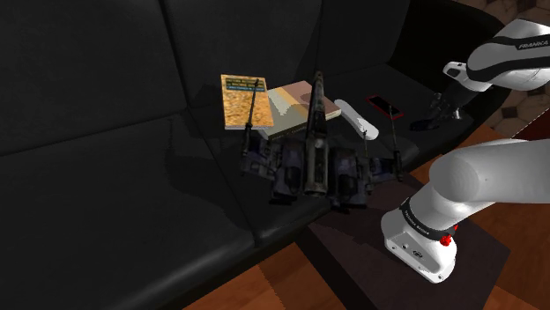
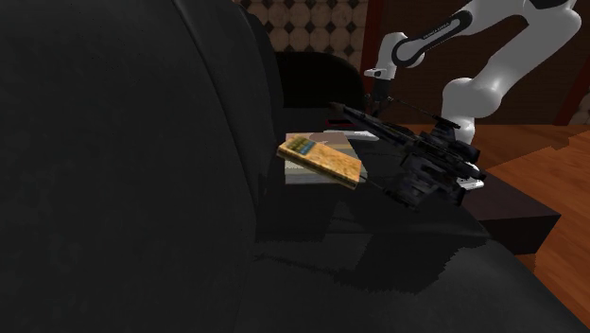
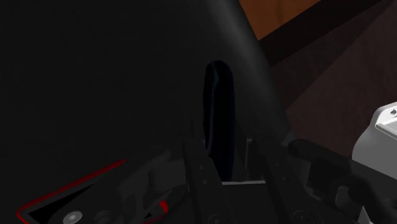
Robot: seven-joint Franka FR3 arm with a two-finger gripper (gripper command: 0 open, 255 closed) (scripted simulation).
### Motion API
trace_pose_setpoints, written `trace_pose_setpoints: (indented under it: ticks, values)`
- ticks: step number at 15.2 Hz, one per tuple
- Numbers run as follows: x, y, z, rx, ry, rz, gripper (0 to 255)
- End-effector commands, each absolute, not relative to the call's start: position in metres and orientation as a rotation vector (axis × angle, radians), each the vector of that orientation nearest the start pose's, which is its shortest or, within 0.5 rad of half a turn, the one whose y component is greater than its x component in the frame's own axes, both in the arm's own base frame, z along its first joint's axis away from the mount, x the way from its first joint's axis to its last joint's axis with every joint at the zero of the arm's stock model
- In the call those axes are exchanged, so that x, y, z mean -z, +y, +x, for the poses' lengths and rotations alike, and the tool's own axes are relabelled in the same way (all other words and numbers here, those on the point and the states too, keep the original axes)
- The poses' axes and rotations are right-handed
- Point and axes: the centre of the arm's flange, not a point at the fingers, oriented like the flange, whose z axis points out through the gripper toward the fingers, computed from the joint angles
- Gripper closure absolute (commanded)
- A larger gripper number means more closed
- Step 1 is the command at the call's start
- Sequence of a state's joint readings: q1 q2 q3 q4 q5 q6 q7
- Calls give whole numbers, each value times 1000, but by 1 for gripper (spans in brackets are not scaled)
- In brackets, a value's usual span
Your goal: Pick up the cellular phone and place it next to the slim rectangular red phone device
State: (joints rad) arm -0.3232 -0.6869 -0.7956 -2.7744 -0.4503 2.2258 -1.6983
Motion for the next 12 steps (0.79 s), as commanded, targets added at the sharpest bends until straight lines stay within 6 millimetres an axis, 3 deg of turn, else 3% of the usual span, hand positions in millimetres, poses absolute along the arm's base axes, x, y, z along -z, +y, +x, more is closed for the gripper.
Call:
trace_pose_setpoints:
  ticks: [1, 2, 3, 8, 12]
  values:
    - [-353, -307, 171, 187, -1487, -2772, 255]
    - [-353, -307, 171, 187, -1487, -2772, 255]
    - [-353, -307, 171, 187, -1487, -2772, 0]
    - [-353, -307, 171, 187, -1487, -2772, 0]
    - [-402, -310, 166, 187, -1487, -2772, 0]
